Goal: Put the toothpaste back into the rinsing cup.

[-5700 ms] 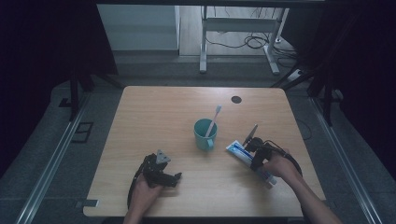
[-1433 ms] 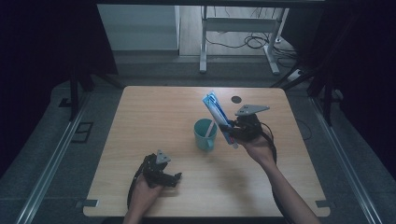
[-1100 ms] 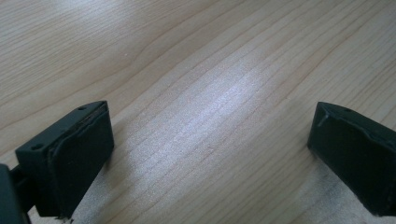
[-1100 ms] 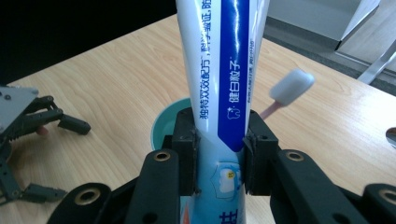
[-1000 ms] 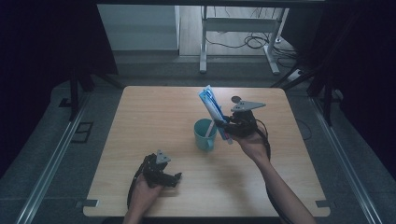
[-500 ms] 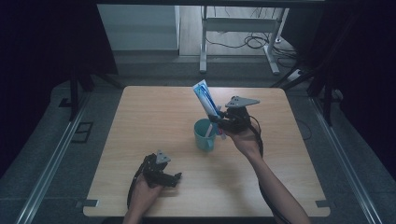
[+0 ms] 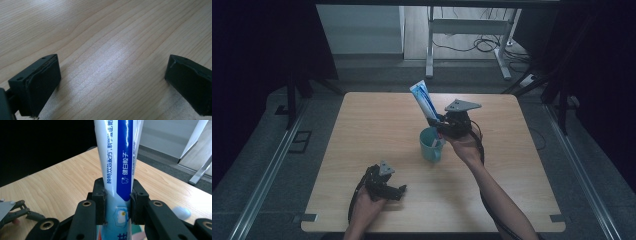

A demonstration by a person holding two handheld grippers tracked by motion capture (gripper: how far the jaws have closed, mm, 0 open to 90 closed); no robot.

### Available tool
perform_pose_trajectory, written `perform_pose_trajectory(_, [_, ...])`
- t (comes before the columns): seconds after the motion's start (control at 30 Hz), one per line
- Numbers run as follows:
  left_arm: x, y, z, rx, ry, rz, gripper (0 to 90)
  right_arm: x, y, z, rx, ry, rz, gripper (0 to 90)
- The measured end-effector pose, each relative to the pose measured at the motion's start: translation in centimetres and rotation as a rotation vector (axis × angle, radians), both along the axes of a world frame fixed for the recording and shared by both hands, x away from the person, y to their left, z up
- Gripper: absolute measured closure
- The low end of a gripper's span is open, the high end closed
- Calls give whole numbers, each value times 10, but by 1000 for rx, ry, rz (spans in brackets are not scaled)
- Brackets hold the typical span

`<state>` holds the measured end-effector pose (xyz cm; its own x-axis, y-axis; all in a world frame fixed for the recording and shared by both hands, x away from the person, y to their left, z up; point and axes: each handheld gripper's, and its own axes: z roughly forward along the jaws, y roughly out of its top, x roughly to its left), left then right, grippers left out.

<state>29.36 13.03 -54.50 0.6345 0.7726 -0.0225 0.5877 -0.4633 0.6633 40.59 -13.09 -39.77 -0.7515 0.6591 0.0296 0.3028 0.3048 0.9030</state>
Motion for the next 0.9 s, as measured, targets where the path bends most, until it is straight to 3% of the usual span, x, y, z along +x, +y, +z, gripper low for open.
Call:
perform_pose_trajectory(0.5, [0, 0, 0, 1, 3, 0, 4, 8, 15, -22, 3, -13, -6, 704])
perform_pose_trajectory(0.9, [0, 0, 0, 0, 1, 0, 4, 13, 19, -46, -7, 9, -18, 702])
